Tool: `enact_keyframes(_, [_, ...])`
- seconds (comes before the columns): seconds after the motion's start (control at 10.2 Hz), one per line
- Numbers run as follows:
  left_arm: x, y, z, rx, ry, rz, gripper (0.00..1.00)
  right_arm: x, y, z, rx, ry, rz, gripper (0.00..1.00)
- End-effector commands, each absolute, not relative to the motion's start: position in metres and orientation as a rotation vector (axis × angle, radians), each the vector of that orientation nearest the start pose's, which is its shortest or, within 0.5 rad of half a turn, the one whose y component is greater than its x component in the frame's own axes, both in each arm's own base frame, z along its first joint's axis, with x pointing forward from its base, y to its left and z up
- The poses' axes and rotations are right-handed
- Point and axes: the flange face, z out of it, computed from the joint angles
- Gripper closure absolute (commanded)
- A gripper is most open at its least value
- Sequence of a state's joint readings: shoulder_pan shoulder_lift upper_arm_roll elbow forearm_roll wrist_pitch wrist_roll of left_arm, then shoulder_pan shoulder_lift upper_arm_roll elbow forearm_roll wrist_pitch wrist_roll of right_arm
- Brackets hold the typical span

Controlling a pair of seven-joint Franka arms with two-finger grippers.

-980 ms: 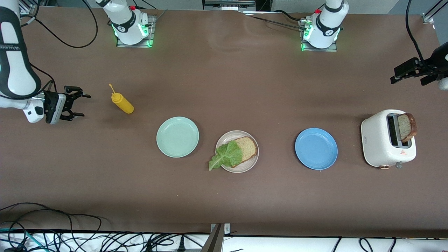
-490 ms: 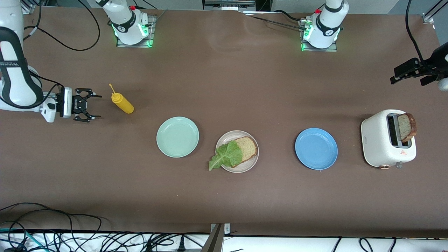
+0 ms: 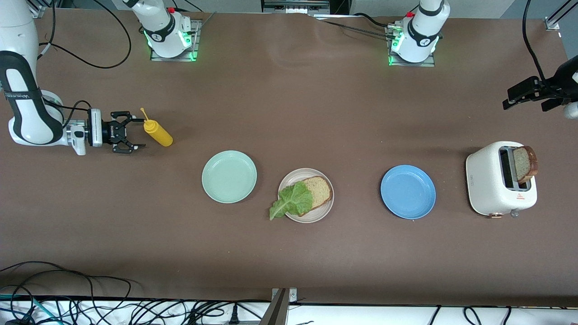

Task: Make sandwich on beige plate with both arms
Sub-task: 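Grasp the yellow mustard bottle with the right gripper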

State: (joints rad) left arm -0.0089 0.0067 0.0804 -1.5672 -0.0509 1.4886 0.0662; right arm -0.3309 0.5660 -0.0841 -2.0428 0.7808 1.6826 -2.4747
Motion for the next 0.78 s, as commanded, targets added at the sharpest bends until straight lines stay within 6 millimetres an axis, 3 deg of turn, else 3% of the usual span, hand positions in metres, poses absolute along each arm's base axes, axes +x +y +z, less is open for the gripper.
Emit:
enact_keyframes(0.0, [0.549, 0.036, 0.619, -3.195, 0.016, 0.116, 0.0, 0.48, -0.121, 0.134, -1.417, -1.515, -0.68, 0.0])
enact_keyframes(0.29, [0.549, 0.036, 0.619, -3.195, 0.016, 0.116, 0.0, 0.478, -0.098, 0.131, -1.317, -1.529, -0.73, 0.0])
enact_keyframes(0.39, [0.55, 0.036, 0.618, -3.195, 0.016, 0.118, 0.0, 0.478, -0.094, 0.132, -1.305, -1.531, -0.731, 0.05])
enact_keyframes(0.49, [0.55, 0.036, 0.618, -3.195, 0.016, 0.118, 0.0, 0.481, -0.093, 0.134, -1.292, -1.552, -0.744, 0.24])
enact_keyframes(0.59, [0.55, 0.036, 0.618, -3.195, 0.016, 0.118, 0.0, 0.483, -0.093, 0.134, -1.3, -1.552, -0.748, 0.64])
enact_keyframes(0.69, [0.55, 0.036, 0.618, -3.195, 0.016, 0.118, 0.0, 0.485, -0.093, 0.135, -1.321, -1.531, -0.767, 0.83])
